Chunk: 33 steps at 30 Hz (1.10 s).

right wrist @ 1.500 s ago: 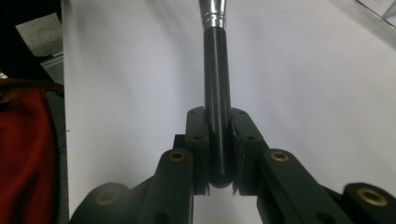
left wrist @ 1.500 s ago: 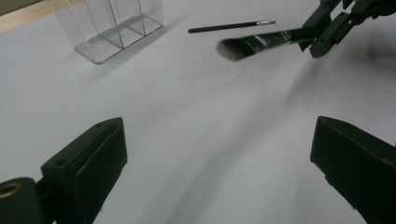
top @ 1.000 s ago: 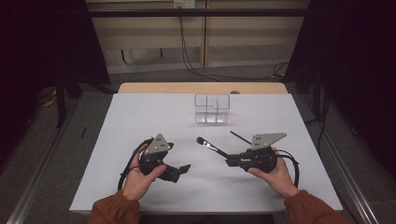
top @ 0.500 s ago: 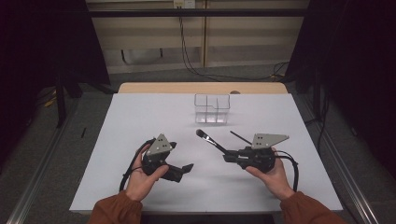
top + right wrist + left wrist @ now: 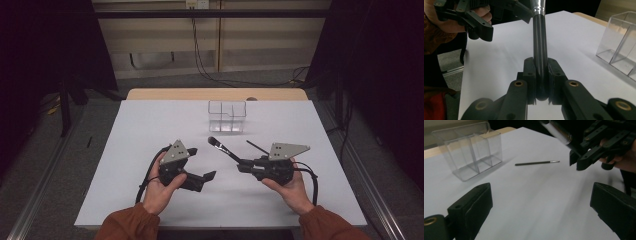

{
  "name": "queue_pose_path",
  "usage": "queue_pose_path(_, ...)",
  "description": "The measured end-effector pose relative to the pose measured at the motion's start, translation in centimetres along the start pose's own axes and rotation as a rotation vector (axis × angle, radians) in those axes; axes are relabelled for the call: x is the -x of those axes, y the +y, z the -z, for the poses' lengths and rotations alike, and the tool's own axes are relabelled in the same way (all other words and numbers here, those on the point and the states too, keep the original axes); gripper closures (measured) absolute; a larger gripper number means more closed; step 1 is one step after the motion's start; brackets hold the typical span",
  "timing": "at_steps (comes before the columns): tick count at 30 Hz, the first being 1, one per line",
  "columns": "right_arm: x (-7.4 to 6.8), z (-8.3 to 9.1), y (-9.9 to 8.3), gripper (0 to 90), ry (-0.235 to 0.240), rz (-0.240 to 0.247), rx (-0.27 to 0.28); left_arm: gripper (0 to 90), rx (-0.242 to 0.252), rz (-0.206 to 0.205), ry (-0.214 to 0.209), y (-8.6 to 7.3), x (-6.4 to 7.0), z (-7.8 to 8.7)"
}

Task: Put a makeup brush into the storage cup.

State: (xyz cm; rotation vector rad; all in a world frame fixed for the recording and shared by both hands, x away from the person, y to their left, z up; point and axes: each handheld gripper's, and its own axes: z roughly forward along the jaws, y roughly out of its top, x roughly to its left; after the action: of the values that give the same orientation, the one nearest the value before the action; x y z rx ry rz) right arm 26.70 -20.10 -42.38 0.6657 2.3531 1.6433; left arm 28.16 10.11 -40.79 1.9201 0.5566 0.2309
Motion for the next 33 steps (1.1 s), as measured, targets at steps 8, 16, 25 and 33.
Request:
queue_pose_path(8,-0.2,0.0,0.1,80.0,-0.009,0.006,0.026,4.4,0.034,0.016,-0.040,1.0,0.9,-1.0)
queue_pose_path(16,-0.4,-0.2,0.1,79.9,0.002,0.014,0.031,6.3,0.056,-0.001,-0.084,1.5,1.6,-1.9)
queue_pose_path(25,-0.5,-0.2,0.2,79.9,0.006,0.017,0.042,11.2,0.080,-0.003,-0.066,2.1,2.3,-2.9)
queue_pose_path(33,-0.4,0.0,0.2,80.0,0.002,0.016,0.046,31.5,0.103,0.041,-0.047,2.9,2.2,-2.9)
